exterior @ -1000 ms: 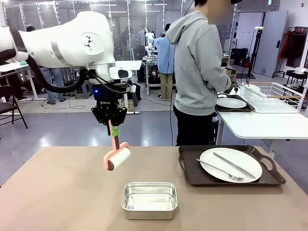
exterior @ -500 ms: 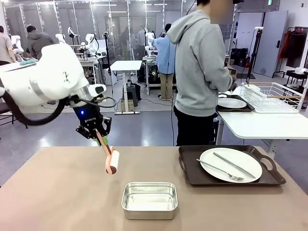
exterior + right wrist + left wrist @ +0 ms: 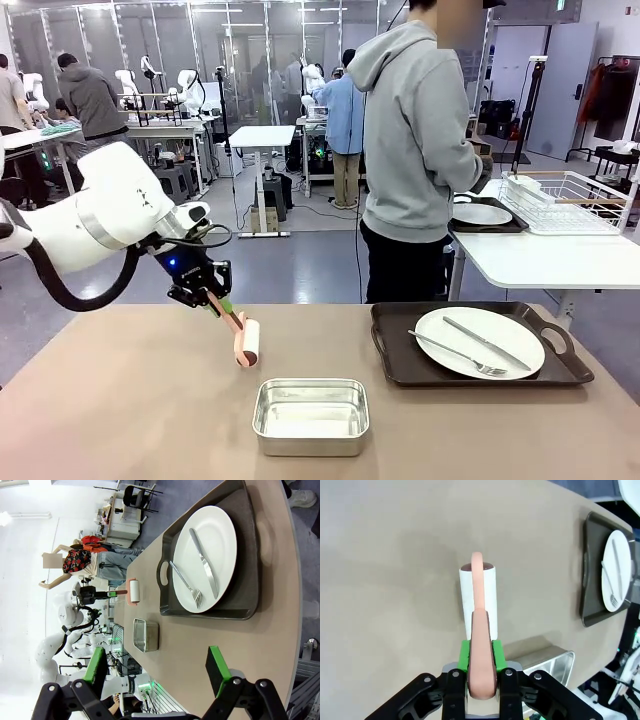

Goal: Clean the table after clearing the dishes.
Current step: When the left (or right) Handle tray is removed, use the left hand (or right hand) to clean the left (or right) side of the table with the Lint Roller.

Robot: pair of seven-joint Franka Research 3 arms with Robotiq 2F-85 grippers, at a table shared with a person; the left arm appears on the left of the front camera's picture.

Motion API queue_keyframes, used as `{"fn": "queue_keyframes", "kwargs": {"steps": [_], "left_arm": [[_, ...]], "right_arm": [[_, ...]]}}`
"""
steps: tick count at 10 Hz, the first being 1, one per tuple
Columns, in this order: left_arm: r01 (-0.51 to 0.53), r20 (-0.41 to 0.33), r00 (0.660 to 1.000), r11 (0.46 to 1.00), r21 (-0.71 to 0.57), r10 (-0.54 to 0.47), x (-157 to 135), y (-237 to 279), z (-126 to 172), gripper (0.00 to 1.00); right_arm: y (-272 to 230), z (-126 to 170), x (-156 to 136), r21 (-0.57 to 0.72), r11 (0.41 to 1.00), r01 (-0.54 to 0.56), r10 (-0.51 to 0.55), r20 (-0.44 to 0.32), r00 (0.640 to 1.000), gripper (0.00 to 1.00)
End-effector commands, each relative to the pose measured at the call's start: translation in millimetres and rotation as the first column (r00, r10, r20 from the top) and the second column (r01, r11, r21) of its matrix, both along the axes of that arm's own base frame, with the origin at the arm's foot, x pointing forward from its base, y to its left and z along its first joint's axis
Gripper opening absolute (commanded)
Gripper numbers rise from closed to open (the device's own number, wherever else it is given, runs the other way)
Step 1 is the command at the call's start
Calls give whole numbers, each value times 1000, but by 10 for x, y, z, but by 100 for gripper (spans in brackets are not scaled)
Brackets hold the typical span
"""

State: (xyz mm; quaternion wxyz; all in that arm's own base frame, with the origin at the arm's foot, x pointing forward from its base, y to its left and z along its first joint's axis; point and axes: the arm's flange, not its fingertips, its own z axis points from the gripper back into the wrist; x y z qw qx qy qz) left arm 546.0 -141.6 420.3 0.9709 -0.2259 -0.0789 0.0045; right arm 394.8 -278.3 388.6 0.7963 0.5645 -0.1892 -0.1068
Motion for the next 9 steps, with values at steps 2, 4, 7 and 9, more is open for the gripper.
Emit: {"fn": "queue_keyframes", "kwargs": {"steps": [2, 4, 7, 9], "left_arm": [[20, -10, 1000, 998, -66, -20, 87, 196, -105, 21], [11, -22, 1000, 996, -85, -13, 71, 292, -220, 21], [4, -55, 998, 998, -58, -8, 109, 605, -504, 21], [71, -19, 997, 987, -147, -75, 122, 952, -672, 21]], "right_arm": [[12, 28, -7, 0, 1000, -1, 1, 1, 1000, 100], [12, 28, -7, 0, 1000, -1, 1, 1, 1000, 100], [12, 28, -7, 0, 1000, -1, 1, 1, 1000, 100], [12, 28, -7, 0, 1000, -1, 1, 1, 1000, 100]]}}
